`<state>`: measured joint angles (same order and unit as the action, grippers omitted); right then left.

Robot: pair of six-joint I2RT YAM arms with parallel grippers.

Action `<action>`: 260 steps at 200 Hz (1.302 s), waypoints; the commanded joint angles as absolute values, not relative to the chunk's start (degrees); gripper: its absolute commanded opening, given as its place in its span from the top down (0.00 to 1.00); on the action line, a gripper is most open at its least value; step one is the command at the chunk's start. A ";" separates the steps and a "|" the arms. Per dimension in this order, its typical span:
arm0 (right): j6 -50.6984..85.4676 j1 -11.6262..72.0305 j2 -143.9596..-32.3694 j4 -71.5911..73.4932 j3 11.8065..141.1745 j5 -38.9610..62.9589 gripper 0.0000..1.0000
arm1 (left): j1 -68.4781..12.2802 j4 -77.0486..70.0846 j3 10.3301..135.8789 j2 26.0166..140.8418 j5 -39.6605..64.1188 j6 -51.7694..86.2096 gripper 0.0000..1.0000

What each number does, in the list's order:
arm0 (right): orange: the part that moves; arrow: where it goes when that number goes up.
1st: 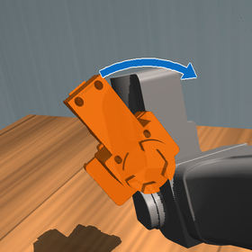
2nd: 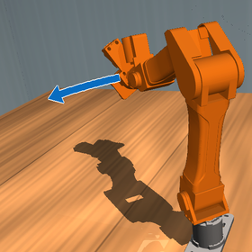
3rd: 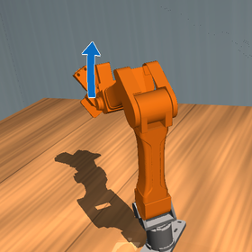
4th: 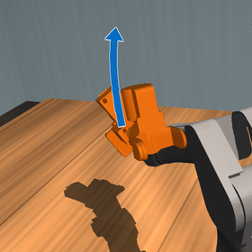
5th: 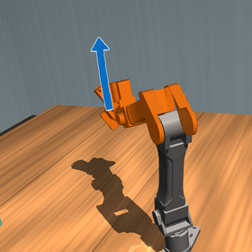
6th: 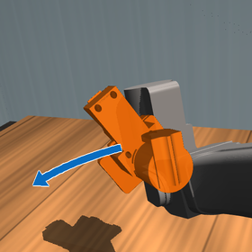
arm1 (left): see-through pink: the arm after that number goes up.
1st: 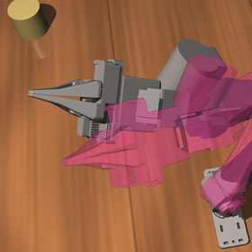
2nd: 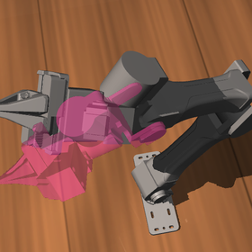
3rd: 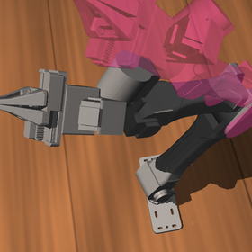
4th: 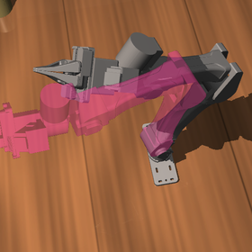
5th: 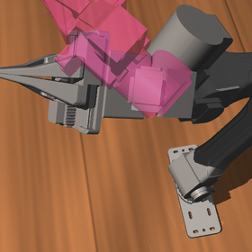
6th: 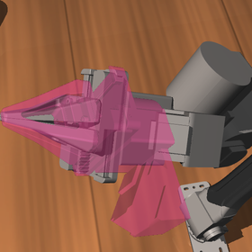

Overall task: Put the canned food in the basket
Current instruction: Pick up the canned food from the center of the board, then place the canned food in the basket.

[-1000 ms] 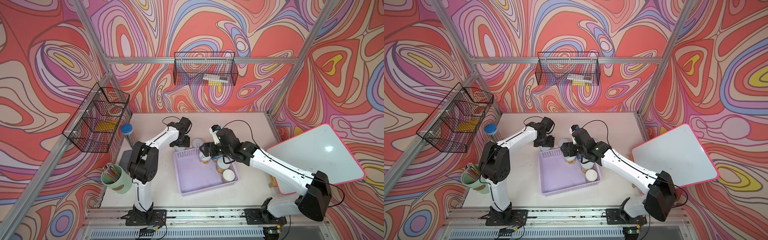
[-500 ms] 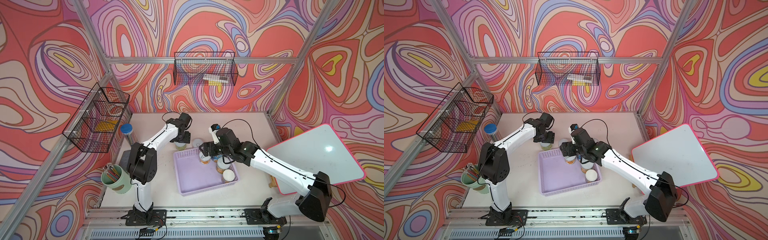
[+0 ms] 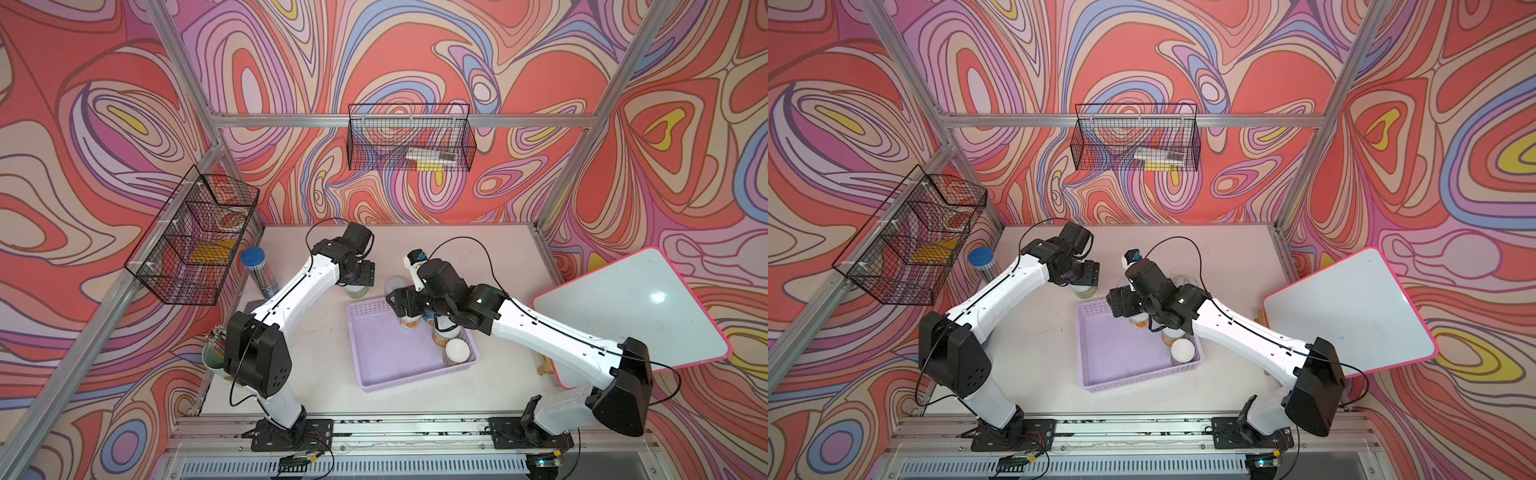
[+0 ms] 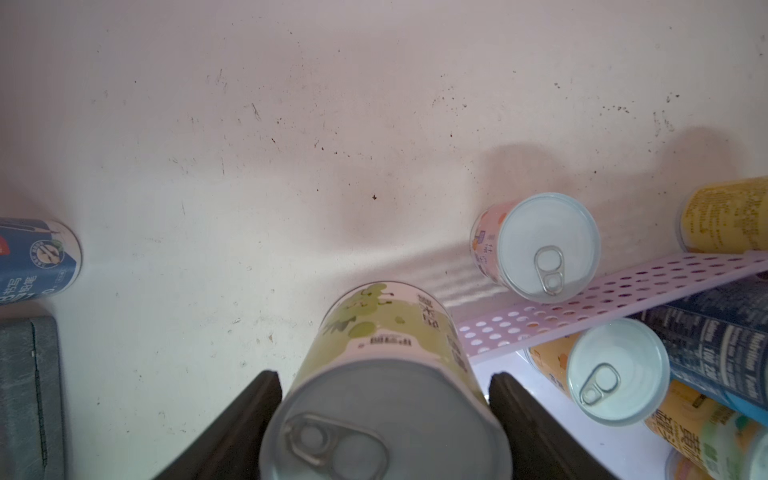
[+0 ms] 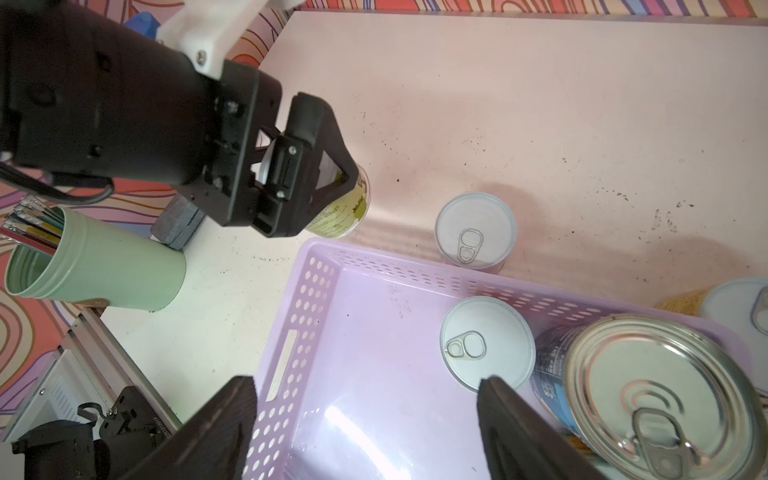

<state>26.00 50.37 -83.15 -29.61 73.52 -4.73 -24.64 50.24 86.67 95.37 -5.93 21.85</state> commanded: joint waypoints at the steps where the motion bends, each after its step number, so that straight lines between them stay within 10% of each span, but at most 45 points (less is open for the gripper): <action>1: 26.22 51.06 -82.87 -29.76 74.15 -6.13 0.15 | -24.25 50.31 85.08 91.39 -4.45 20.84 0.40; 260: 28.80 50.37 -65.02 -45.61 62.52 -5.44 0.14 | -50.31 47.93 70.94 80.90 -11.71 34.76 0.41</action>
<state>31.62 53.21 -65.25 -45.69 61.08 -10.70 -48.21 50.57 71.48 81.01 -9.30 31.75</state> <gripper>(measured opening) 0.862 0.793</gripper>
